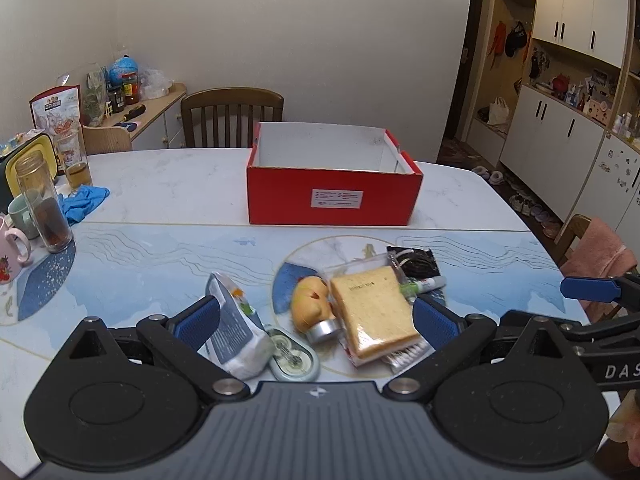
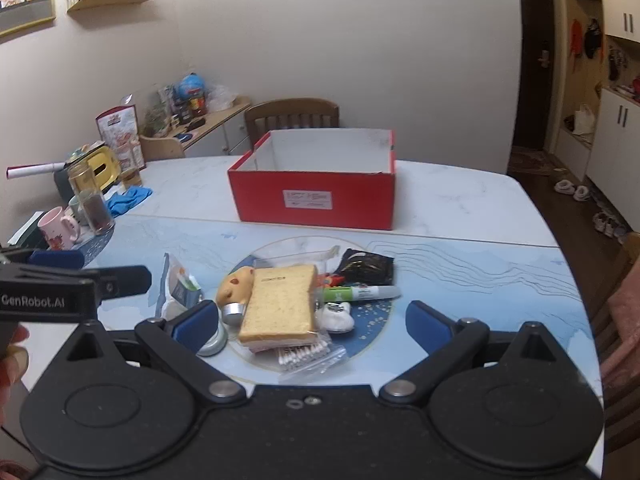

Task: Organize objects
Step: 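Grasp the blue-grey wipes pack with the left tool while the right grasps the bagged bread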

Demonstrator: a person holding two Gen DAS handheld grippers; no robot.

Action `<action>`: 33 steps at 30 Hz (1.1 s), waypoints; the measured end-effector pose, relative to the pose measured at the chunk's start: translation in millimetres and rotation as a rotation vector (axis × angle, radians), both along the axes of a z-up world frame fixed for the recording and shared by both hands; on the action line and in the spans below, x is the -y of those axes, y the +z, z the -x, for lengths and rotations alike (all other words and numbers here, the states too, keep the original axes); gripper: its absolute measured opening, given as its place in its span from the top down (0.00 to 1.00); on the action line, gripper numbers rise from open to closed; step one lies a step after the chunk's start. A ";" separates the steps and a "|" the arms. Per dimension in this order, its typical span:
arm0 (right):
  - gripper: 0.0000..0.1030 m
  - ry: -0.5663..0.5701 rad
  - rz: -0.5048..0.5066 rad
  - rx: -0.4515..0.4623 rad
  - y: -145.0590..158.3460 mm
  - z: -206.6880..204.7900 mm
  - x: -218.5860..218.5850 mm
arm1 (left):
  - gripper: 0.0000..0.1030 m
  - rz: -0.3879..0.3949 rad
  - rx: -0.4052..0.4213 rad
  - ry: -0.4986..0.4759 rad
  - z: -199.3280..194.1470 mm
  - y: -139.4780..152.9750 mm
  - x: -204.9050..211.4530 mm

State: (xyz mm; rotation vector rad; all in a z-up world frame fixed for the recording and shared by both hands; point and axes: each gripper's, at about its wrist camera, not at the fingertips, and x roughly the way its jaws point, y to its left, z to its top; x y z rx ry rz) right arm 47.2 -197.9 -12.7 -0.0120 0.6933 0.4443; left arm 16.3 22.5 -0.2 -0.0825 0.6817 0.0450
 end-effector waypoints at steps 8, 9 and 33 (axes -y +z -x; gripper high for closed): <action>0.02 0.099 0.042 -0.110 -30.2 -29.7 -26.3 | 0.00 0.007 -0.064 -0.020 -36.7 -31.5 -33.7; 0.02 0.097 0.042 -0.117 -33.0 -32.6 -28.3 | 0.00 0.008 -0.072 -0.017 -40.8 -36.2 -38.8; 0.02 0.068 0.210 -0.244 -103.3 -114.1 -104.1 | 0.01 0.114 -0.408 0.027 -121.5 -134.4 -112.2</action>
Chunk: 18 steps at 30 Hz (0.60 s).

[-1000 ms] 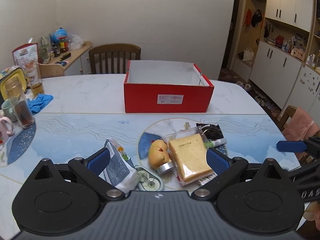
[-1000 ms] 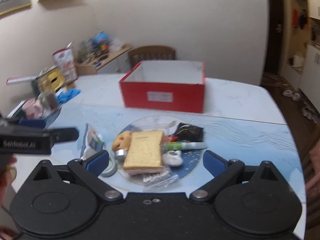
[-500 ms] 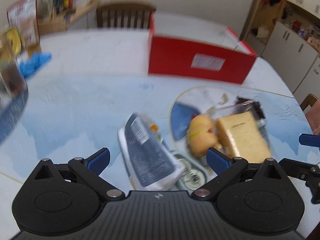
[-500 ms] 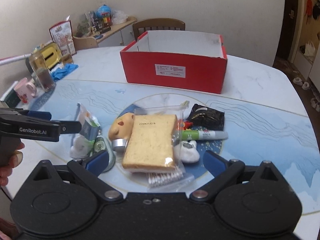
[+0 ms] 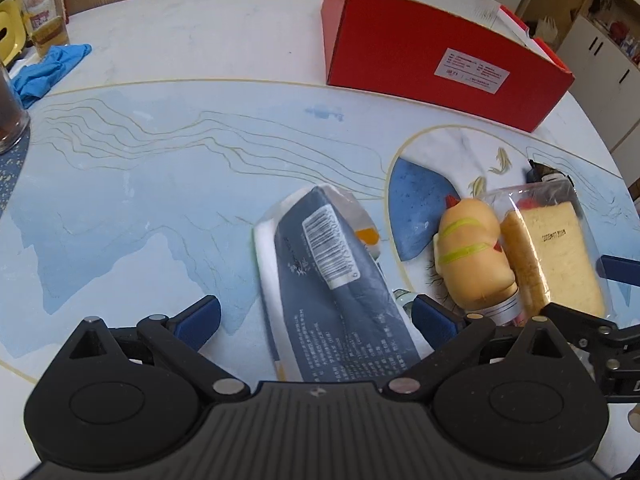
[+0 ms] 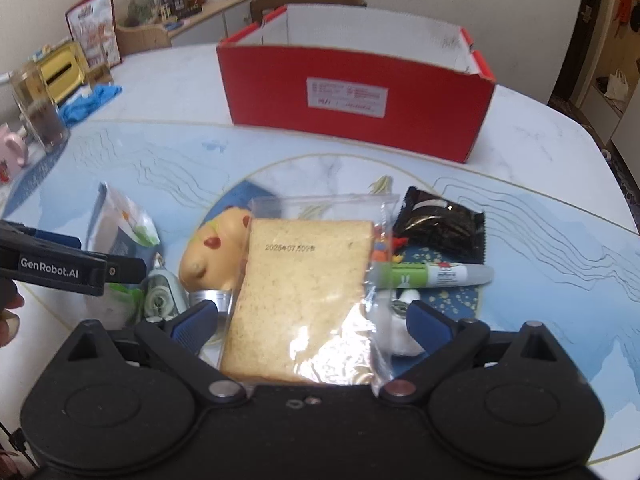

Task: Organize objects
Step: 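Grasp the blue-grey wipes pack with the left tool while the right grasps the bagged bread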

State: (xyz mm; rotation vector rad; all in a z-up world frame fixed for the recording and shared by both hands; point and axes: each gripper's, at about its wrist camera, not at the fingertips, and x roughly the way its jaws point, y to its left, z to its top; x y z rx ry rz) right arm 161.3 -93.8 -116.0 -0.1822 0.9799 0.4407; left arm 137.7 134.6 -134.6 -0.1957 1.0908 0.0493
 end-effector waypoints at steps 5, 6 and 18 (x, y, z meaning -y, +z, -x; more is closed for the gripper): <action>0.06 0.024 0.033 -0.013 -8.7 -2.1 -9.5 | 0.22 0.013 0.006 -0.017 -3.4 -4.0 -5.3; 0.08 0.024 0.039 -0.015 -9.9 -2.1 -10.4 | 0.24 0.018 0.010 -0.020 -2.9 -3.9 -6.2; 0.25 -0.005 0.026 -0.016 -5.5 -1.2 -5.6 | 0.57 0.051 0.033 -0.015 3.5 4.3 -11.0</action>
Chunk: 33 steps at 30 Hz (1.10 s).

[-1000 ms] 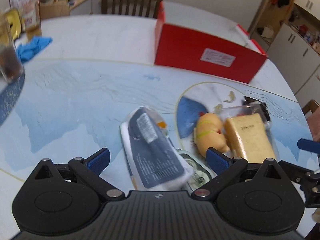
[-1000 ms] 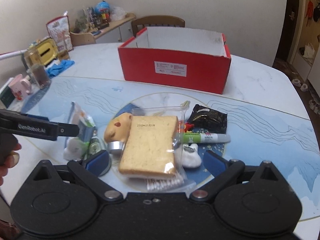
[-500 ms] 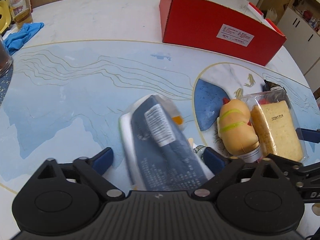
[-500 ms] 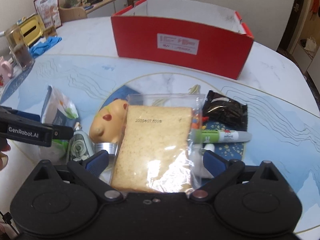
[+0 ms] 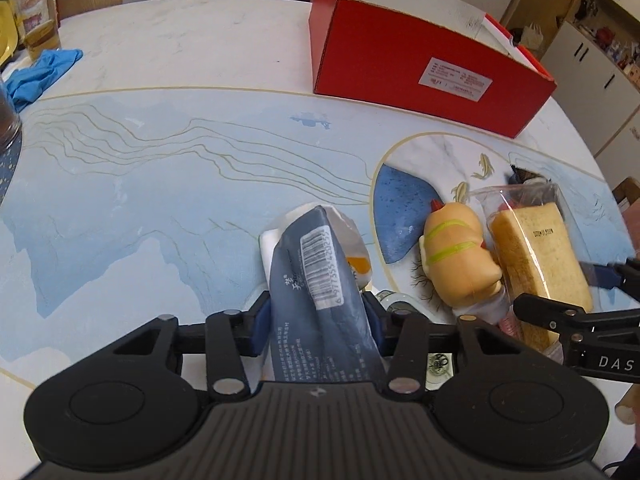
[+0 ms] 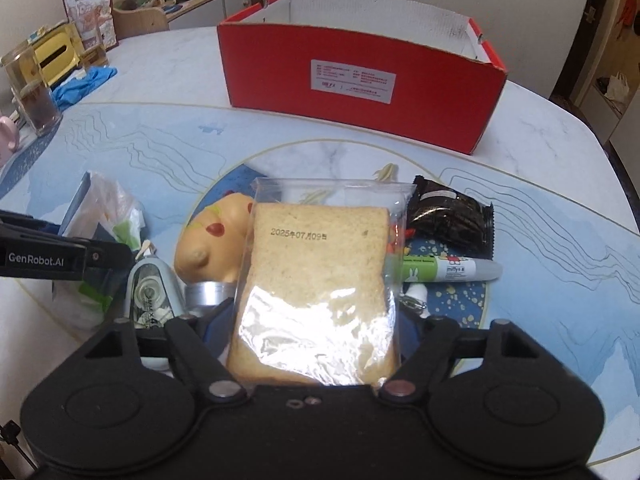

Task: Organize objects
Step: 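Grasp the blue-grey wipes pack with the left tool while the right grasps the bagged bread, then carry the wipes pack and bagged bread with both tools over the red box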

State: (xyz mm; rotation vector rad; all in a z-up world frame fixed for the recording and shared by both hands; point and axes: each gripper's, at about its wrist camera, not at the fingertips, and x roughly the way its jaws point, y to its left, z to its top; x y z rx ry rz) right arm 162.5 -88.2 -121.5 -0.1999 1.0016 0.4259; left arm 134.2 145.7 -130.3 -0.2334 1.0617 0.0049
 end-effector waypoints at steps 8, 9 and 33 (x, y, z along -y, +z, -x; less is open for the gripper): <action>0.25 -0.048 -0.053 -0.014 14.9 -2.2 17.5 | 0.57 0.037 0.023 -0.019 1.6 20.4 0.6; 0.25 -0.048 -0.058 -0.013 17.8 -2.6 19.1 | 0.57 0.036 0.024 -0.027 1.1 23.4 1.6; 0.25 -0.050 -0.156 0.069 114.8 -82.7 32.2 | 0.57 0.019 0.183 -0.184 -96.8 118.7 15.7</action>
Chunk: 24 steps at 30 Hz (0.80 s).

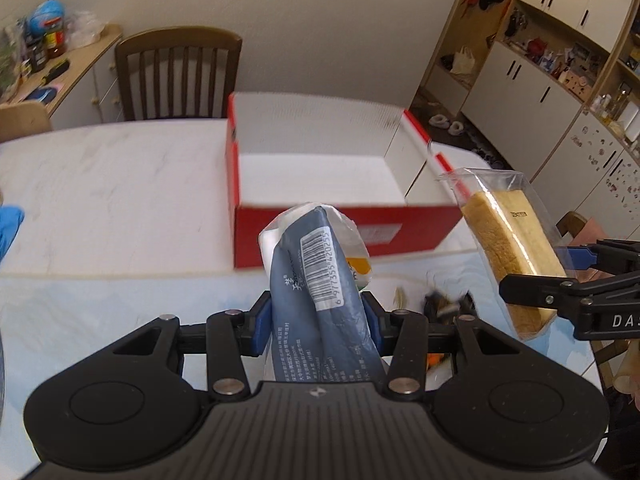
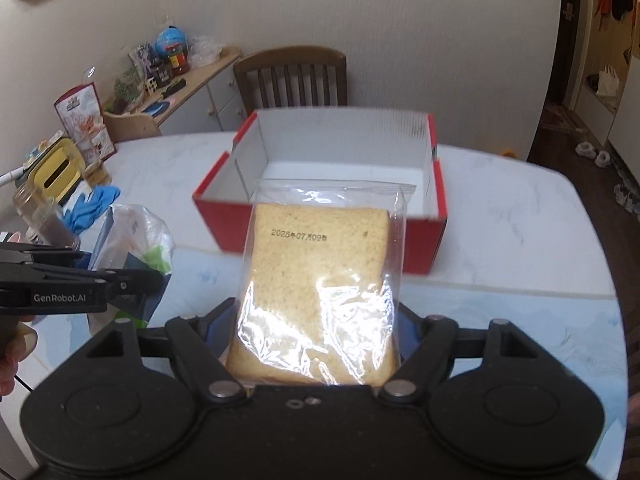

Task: Organize objects
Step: 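Carry the wipes pack and bagged bread with both tools over the red box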

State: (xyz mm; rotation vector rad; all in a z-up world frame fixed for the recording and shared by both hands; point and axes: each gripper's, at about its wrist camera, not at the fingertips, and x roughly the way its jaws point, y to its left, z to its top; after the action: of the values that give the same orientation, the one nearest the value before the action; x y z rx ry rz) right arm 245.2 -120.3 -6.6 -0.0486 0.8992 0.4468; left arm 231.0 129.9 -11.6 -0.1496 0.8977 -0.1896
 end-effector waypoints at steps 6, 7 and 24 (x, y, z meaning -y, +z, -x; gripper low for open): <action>0.25 -0.005 0.017 0.029 13.8 -27.7 -6.9 | 0.57 -0.025 0.020 -0.034 -37.0 10.0 3.5; 0.25 -0.007 0.023 0.033 14.5 -32.6 -9.0 | 0.57 -0.030 0.019 -0.041 -43.6 10.6 3.9; 0.26 -0.072 0.124 0.074 -10.0 -118.8 -47.2 | 0.57 -0.126 0.064 -0.102 -155.4 0.5 16.8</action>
State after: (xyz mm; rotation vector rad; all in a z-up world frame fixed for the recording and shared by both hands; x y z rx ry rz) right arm 364.0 -73.2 -16.7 -0.1447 0.8519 0.3196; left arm 386.4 113.2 -11.1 0.0188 0.8511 -0.2306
